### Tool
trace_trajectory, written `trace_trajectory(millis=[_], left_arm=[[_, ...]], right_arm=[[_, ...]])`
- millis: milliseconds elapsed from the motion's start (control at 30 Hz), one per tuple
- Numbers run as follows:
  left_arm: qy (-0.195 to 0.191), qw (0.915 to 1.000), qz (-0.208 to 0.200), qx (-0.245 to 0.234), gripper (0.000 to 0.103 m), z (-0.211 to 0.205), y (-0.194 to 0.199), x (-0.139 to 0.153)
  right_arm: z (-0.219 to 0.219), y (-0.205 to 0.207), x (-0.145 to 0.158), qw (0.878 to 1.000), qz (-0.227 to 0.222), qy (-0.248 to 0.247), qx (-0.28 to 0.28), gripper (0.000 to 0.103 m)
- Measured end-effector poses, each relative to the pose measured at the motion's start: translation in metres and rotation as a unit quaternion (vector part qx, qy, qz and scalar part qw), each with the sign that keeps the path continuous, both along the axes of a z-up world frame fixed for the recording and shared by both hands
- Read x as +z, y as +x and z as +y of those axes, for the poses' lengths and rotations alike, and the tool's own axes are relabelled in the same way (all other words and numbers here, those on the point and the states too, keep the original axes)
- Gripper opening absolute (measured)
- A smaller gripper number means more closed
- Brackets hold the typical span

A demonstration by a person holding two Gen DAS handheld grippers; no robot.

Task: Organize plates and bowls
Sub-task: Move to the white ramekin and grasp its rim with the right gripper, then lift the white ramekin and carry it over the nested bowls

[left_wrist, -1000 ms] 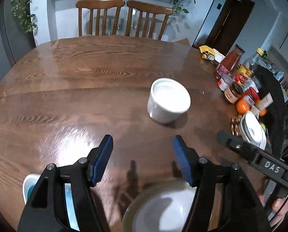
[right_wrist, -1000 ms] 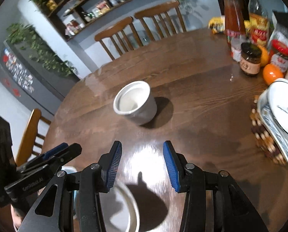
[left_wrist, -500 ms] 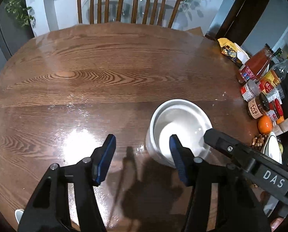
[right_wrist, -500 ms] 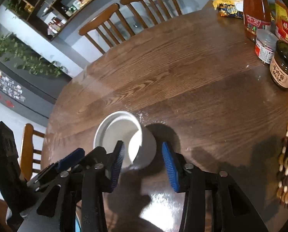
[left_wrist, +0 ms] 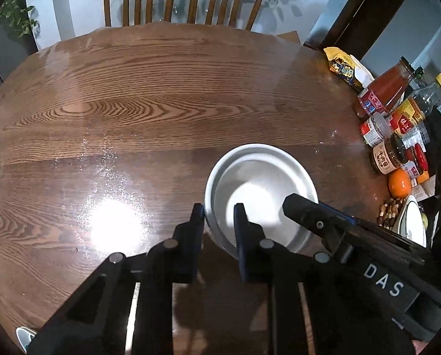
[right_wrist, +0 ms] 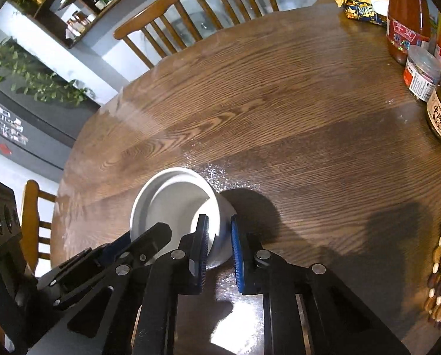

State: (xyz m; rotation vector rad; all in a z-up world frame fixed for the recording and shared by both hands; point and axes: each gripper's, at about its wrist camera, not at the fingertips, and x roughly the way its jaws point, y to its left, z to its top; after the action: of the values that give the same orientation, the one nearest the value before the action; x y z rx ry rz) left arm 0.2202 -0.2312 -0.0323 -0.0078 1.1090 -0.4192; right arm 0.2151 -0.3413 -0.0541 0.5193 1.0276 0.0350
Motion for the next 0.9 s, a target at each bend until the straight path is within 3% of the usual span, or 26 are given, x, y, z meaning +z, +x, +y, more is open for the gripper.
trace_trajectory(millis=[533, 900], left_arm=[[0.024, 0.9983, -0.053, -0.004, 0.014, 0.002, -0.025, 0.003], [0.034, 0.9919, -0.122, -0.009, 0.014, 0.009, -0.061, 0.031]], right_arm=[[0.01, -0.018, 0.0, 1.0, -0.017, -0.002, 0.007, 0.016], [0.021, -0.048, 0.024, 0.998, -0.058, 0.002, 0.018, 0.016]])
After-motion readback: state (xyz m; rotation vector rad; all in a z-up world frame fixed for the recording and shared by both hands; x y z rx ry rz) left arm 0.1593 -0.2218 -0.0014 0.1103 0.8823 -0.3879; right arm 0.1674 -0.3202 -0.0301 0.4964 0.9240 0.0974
